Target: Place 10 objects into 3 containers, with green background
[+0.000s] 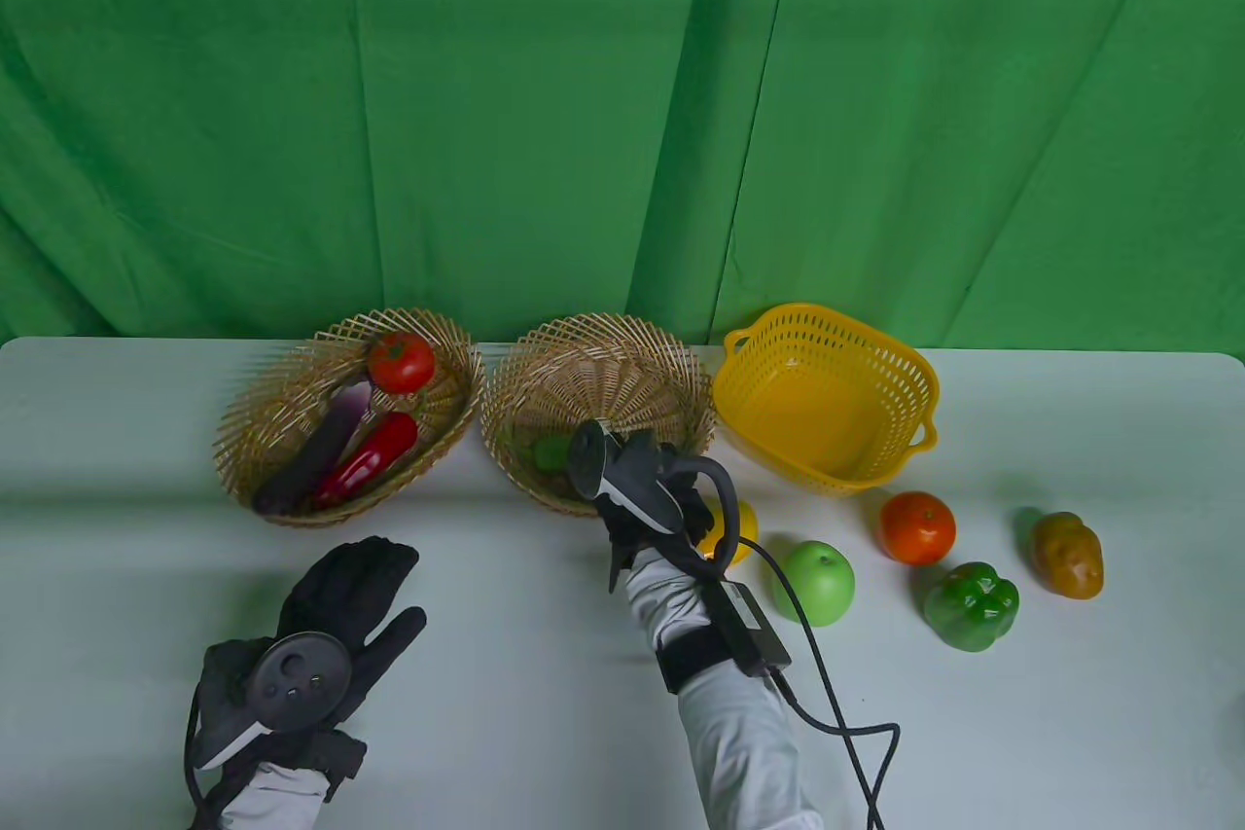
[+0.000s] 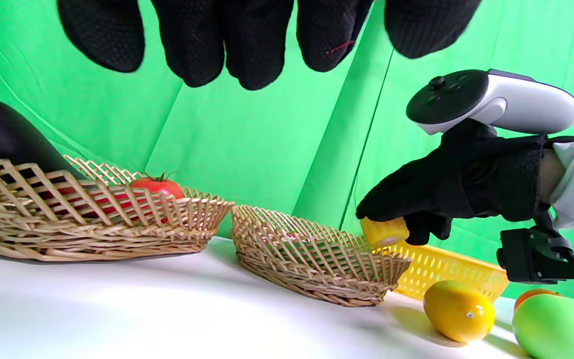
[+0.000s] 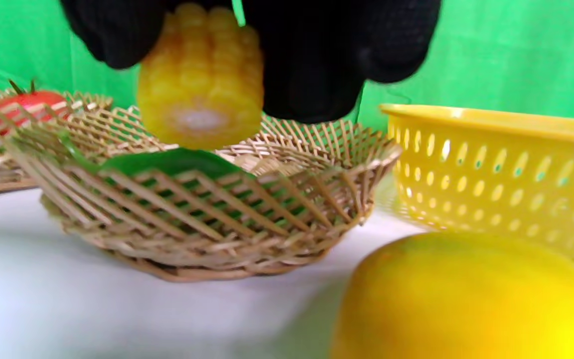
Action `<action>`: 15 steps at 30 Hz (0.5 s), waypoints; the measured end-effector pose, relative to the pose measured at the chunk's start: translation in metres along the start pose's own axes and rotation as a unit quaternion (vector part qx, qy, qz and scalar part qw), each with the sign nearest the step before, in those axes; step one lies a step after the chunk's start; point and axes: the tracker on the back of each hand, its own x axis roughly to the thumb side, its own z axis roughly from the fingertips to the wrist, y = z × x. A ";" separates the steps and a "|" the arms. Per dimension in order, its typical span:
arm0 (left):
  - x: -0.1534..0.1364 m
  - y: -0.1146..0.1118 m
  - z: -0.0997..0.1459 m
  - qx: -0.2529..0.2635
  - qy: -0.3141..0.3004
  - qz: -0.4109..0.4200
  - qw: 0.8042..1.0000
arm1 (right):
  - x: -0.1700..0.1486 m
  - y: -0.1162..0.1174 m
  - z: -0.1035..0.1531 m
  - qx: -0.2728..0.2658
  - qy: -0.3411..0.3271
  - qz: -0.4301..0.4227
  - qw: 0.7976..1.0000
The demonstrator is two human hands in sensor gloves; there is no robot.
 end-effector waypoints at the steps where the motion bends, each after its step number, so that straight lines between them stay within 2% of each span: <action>1: 0.000 0.000 0.000 -0.001 0.001 -0.001 1.000 | 0.001 0.001 -0.001 0.001 0.000 0.005 1.000; 8: 0.000 0.000 0.000 -0.005 0.004 -0.005 1.000 | -0.004 0.007 -0.005 0.006 0.002 0.002 1.000; 15: 0.001 0.001 0.000 -0.005 0.003 -0.007 1.000 | -0.025 -0.006 0.005 -0.016 -0.021 -0.034 0.999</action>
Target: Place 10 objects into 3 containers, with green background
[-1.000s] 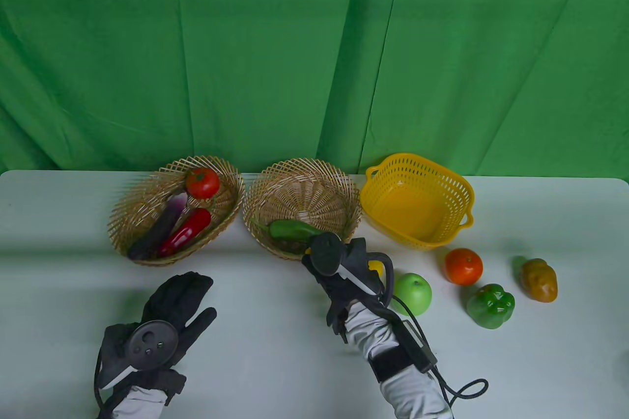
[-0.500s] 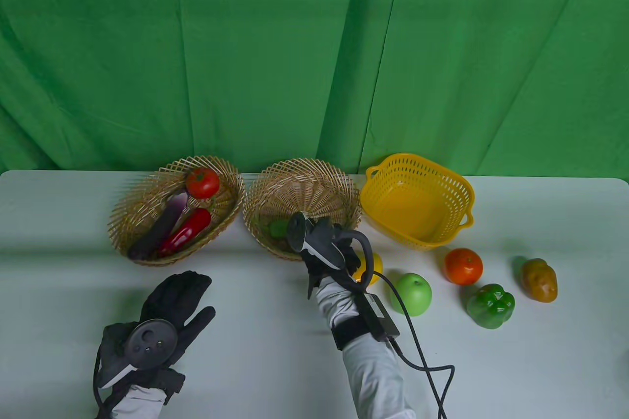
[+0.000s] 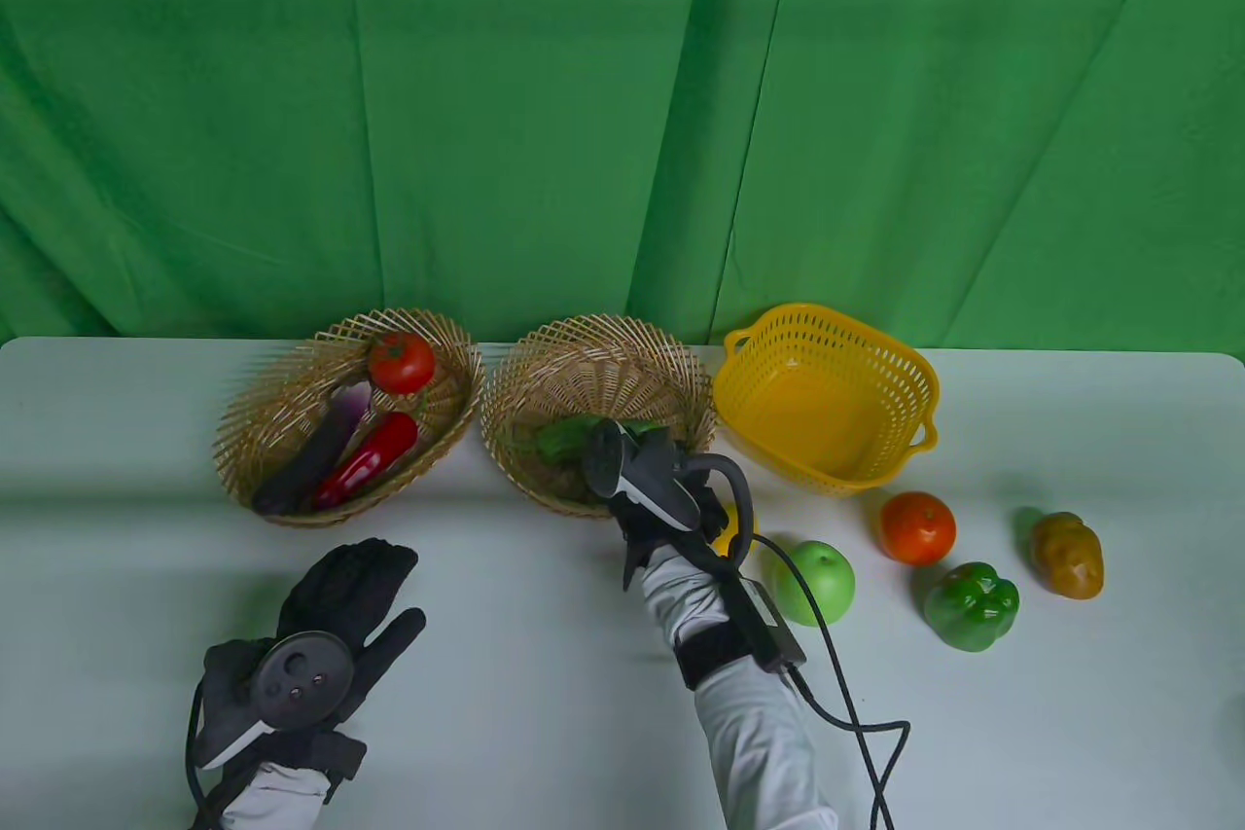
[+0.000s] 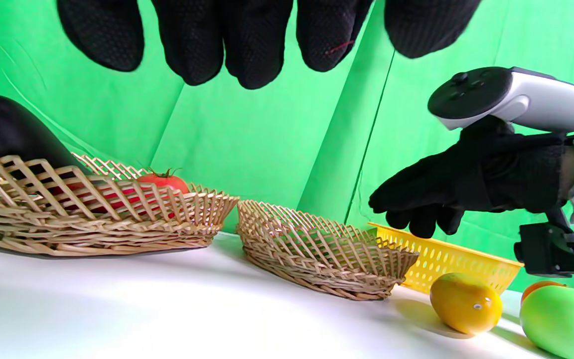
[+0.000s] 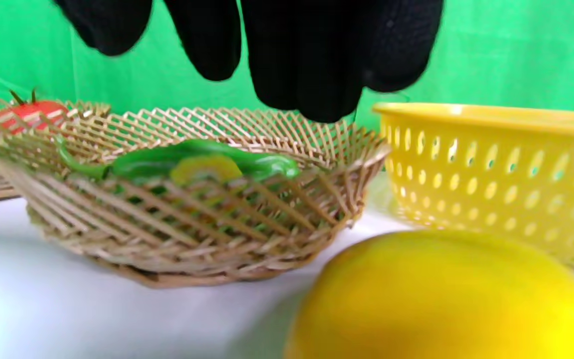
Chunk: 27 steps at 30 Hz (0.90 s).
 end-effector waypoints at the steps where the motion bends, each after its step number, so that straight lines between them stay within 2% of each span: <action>1: 0.000 0.000 0.000 0.000 -0.001 0.000 1.000 | -0.004 -0.002 0.002 -0.004 -0.002 -0.004 1.000; 8: 0.001 0.002 0.000 0.007 -0.004 0.001 1.000 | -0.028 -0.011 0.018 0.000 -0.015 -0.021 1.000; 16: 0.002 0.002 0.000 0.007 -0.009 0.000 1.000 | -0.049 -0.001 0.042 0.041 -0.033 -0.016 0.998; 22: 0.004 0.002 0.000 0.004 -0.011 -0.001 1.000 | -0.065 0.012 0.046 0.096 -0.021 -0.053 0.994; 27: 0.004 0.002 0.000 0.002 -0.010 -0.003 1.000 | -0.072 0.026 0.042 0.166 -0.015 -0.027 0.986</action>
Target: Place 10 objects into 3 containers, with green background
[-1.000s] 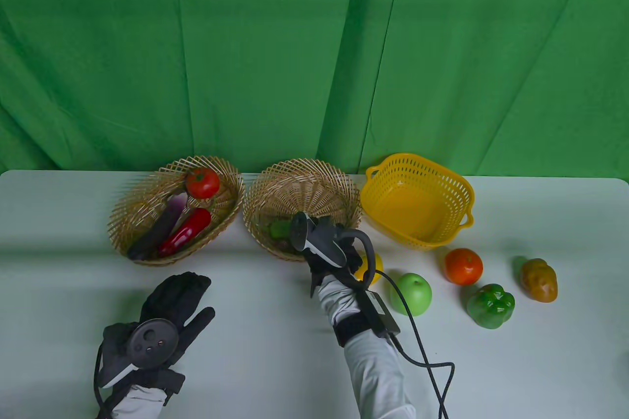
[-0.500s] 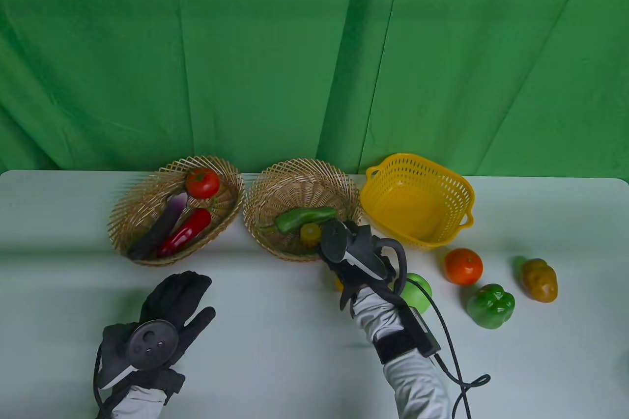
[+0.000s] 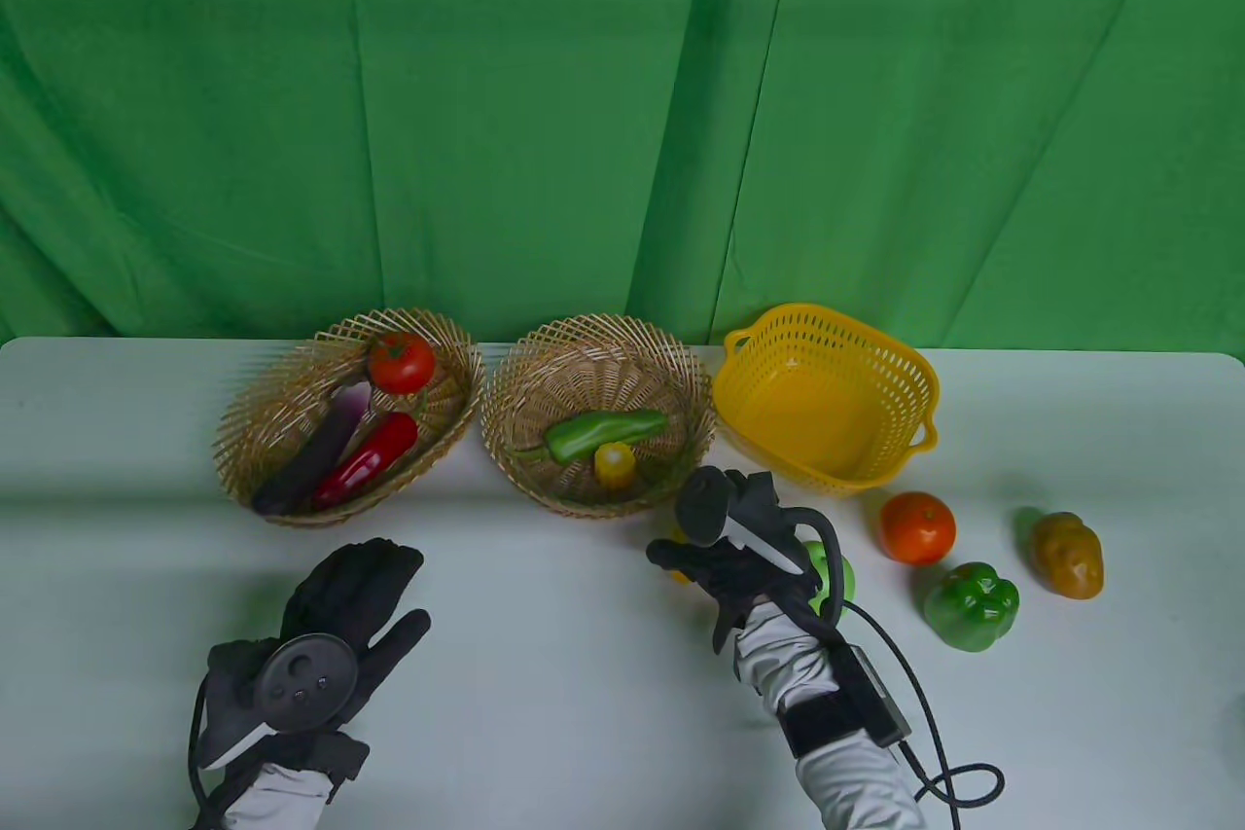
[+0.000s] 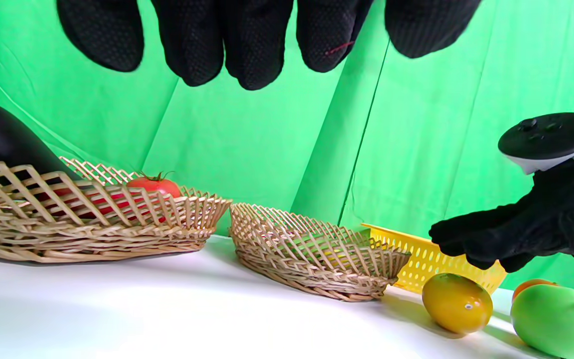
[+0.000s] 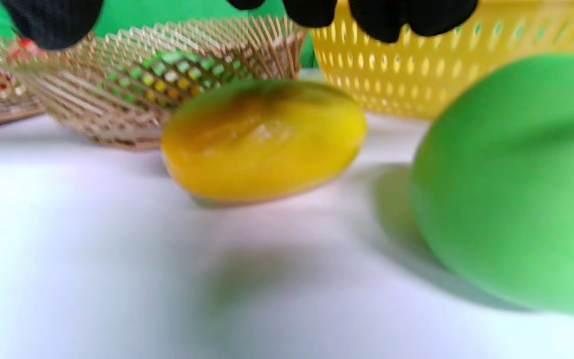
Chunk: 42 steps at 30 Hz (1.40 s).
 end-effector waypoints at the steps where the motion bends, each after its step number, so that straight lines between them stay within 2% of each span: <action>1: 0.000 0.000 0.000 -0.001 0.000 0.000 1.000 | 0.000 0.001 -0.001 0.005 0.001 0.001 1.000; 3: 0.001 -0.001 -0.001 -0.004 0.000 -0.002 1.000 | -0.001 0.007 -0.007 0.035 0.009 0.007 0.999; 10: 0.001 -0.001 -0.001 -0.006 0.004 -0.004 1.000 | 0.005 0.019 -0.021 0.092 0.018 0.043 0.995; 18: 0.001 -0.002 -0.001 -0.012 0.007 -0.007 1.000 | 0.015 0.026 -0.030 0.084 0.037 0.102 0.991; 26: 0.001 -0.001 -0.002 -0.014 0.009 -0.008 1.000 | 0.016 0.026 -0.032 0.041 0.037 0.129 0.990; 32: 0.001 -0.001 -0.002 -0.013 0.010 -0.008 1.000 | 0.013 0.023 -0.028 0.027 0.030 0.162 0.986; 42: 0.000 0.000 -0.001 -0.011 0.010 -0.008 1.000 | 0.009 0.007 -0.013 0.008 0.025 0.153 0.988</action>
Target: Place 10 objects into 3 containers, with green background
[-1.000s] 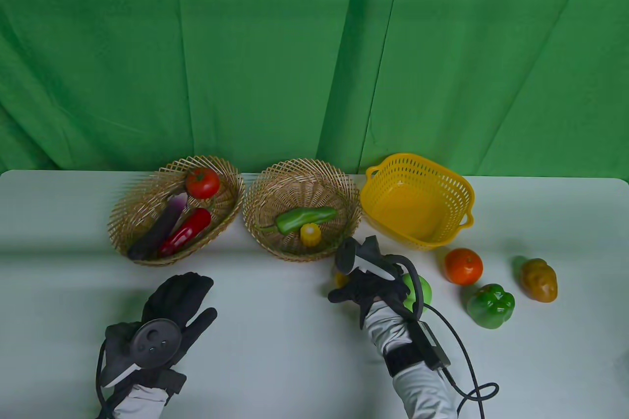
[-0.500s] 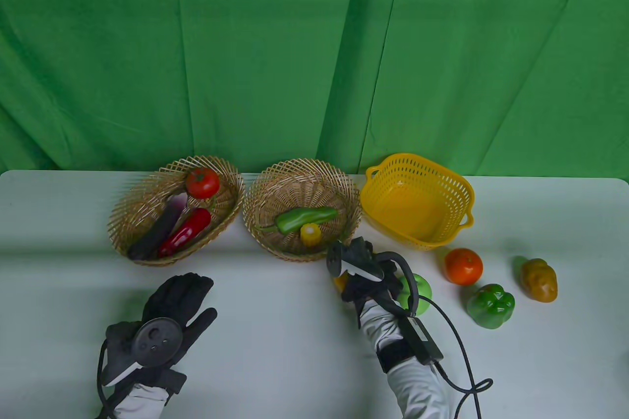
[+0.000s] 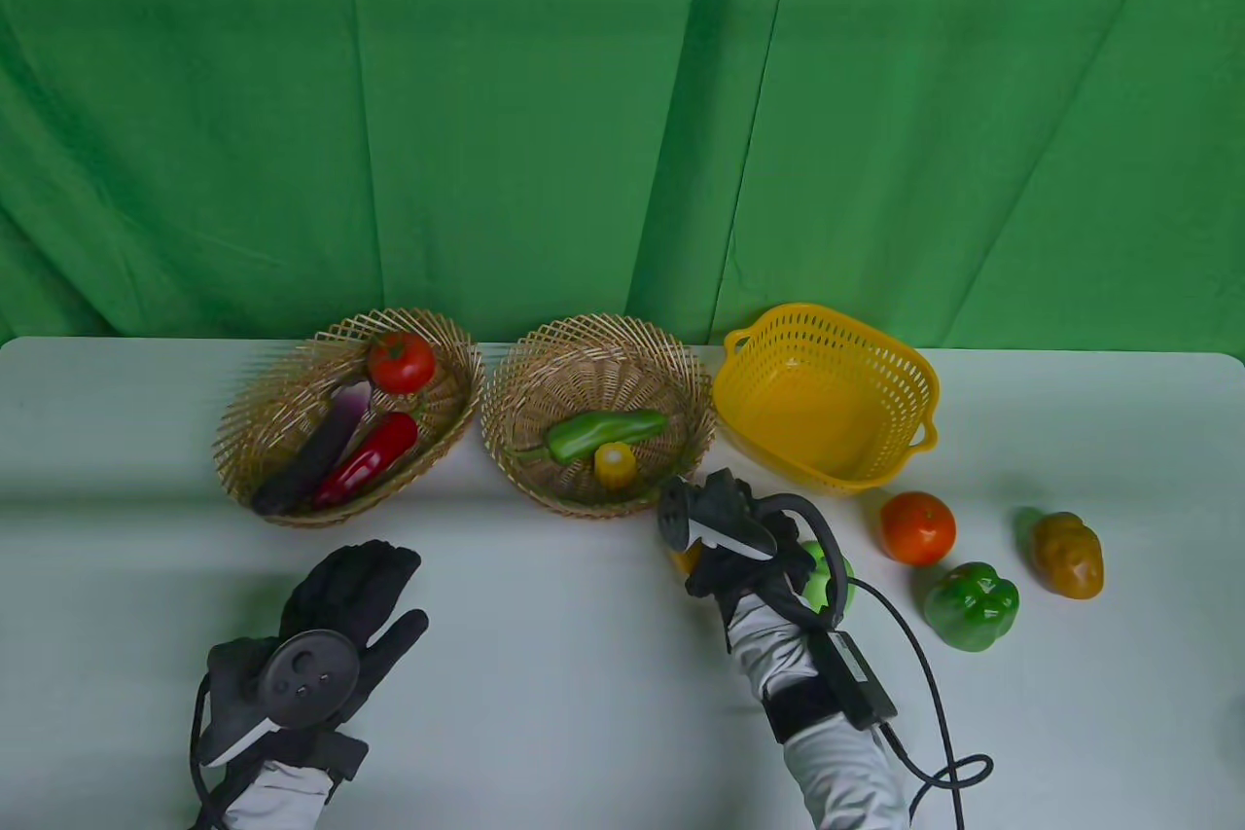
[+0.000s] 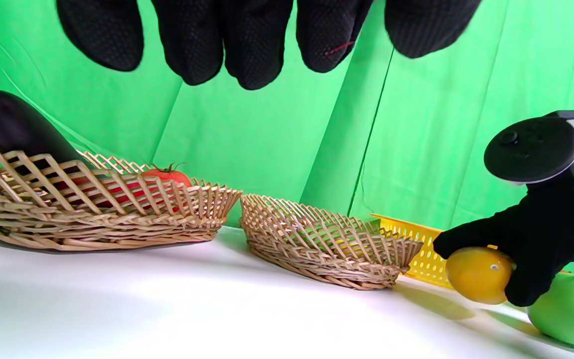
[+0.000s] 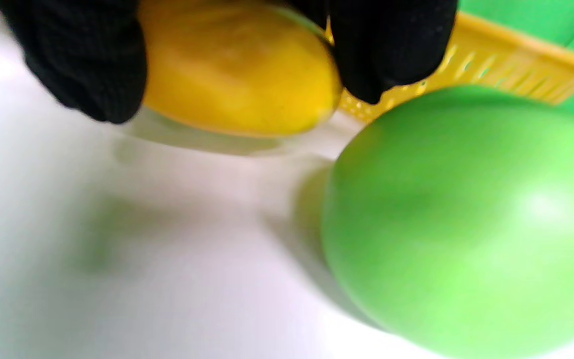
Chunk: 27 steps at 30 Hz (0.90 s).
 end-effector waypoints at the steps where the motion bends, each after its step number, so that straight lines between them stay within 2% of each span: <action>1: 0.000 0.000 0.000 0.000 0.000 0.000 1.000 | 0.000 -0.002 0.002 -0.004 0.000 -0.002 1.000; 9: 0.000 0.001 0.000 0.002 0.000 0.002 1.000 | 0.003 -0.025 0.022 -0.062 -0.014 -0.022 0.998; 14: 0.000 0.001 0.001 0.001 0.000 0.001 1.000 | 0.010 -0.038 0.026 -0.094 -0.023 -0.036 0.995; 22: -0.001 0.000 0.001 -0.002 0.003 0.001 1.000 | 0.028 -0.059 0.015 -0.137 -0.031 -0.072 0.987; 27: -0.001 0.000 0.001 -0.006 0.006 -0.001 1.000 | 0.036 -0.063 0.002 -0.137 -0.022 -0.081 0.987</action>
